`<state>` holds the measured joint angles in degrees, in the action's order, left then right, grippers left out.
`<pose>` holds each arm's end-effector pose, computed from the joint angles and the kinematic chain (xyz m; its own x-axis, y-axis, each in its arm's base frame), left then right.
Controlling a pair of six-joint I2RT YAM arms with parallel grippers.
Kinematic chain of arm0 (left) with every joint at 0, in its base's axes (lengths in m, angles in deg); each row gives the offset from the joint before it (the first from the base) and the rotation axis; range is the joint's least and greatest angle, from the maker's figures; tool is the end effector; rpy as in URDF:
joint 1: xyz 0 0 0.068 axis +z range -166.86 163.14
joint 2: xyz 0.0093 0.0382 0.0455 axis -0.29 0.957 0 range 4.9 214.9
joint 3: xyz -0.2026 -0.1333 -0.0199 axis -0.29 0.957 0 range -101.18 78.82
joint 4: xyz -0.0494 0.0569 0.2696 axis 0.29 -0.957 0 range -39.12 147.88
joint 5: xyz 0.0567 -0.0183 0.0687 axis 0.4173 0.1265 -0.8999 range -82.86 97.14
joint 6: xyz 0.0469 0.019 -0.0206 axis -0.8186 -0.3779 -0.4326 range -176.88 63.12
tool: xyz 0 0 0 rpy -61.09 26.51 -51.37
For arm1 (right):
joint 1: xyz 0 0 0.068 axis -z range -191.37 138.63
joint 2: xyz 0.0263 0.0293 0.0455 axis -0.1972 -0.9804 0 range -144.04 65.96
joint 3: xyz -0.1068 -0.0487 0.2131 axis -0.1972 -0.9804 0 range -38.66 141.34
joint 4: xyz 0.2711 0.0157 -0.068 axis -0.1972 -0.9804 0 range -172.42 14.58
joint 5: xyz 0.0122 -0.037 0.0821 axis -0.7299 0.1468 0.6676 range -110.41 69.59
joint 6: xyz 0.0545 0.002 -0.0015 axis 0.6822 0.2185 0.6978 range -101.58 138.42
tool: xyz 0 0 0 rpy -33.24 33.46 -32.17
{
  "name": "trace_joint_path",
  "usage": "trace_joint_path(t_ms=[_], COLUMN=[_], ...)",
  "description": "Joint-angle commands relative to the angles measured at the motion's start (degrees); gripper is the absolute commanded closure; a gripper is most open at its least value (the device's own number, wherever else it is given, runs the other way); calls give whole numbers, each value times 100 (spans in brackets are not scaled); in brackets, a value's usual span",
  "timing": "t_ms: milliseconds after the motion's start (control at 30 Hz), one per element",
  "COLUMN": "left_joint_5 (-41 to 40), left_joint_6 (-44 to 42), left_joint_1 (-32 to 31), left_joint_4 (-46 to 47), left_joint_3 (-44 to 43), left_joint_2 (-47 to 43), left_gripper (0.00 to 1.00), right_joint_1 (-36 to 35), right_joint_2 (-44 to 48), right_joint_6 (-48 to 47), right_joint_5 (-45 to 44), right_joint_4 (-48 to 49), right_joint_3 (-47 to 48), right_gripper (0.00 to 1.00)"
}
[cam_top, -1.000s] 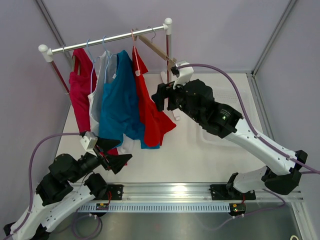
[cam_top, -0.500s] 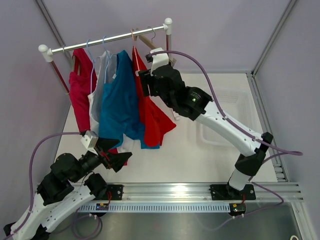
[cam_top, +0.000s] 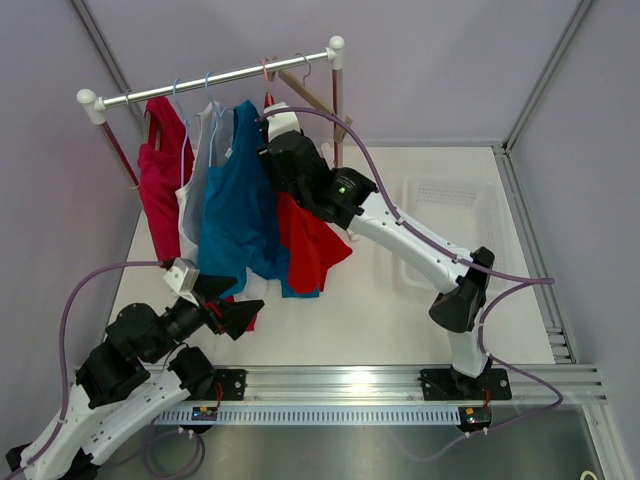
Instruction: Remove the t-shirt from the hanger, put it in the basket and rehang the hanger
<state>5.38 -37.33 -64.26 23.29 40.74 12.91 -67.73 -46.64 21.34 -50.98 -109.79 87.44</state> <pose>0.0671 -0.0715 0.3219 -0.2894 -0.1794 -0.9402 0.6560 0.6781 -0.3313 0.2656 0.3656 0.4115 -0.2202 -0.2519 -0.9424 -0.4429 0.8866 -0.1334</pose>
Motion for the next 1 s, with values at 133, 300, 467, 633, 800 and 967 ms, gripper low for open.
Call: trace_joint_path(t_ms=[133, 300, 467, 633, 800, 967], left_joint_5=[-114, -219, -448, -229, -579, -808], left_joint_6=[49, 119, 304, 462, 742, 1068], left_joint_1=[20, 20, 20, 20, 20, 20], left_joint_4=[128, 137, 137, 137, 189, 409], left_joint_3=[-32, -32, -85, -567, -1244, -1473], left_joint_2=[113, 157, 306, 833, 1448, 1782], left_gripper=[1, 1, 1, 1, 1, 5], right_joint_1=[-60, -51, -60, -60, -60, -60], right_joint_2=[-34, 124, 325, 914, 1529, 1846], right_joint_6=[-222, -221, -257, -766, -1021, -1127], right_joint_5=[-257, -406, -520, -424, -520, -644], right_joint_4=[-17, 281, 676, 2141, 3251, 4157], right_joint_3=[239, -77, -287, -990, -1720, -2370], right_gripper=[53, 77, 100, 100, 100, 100])
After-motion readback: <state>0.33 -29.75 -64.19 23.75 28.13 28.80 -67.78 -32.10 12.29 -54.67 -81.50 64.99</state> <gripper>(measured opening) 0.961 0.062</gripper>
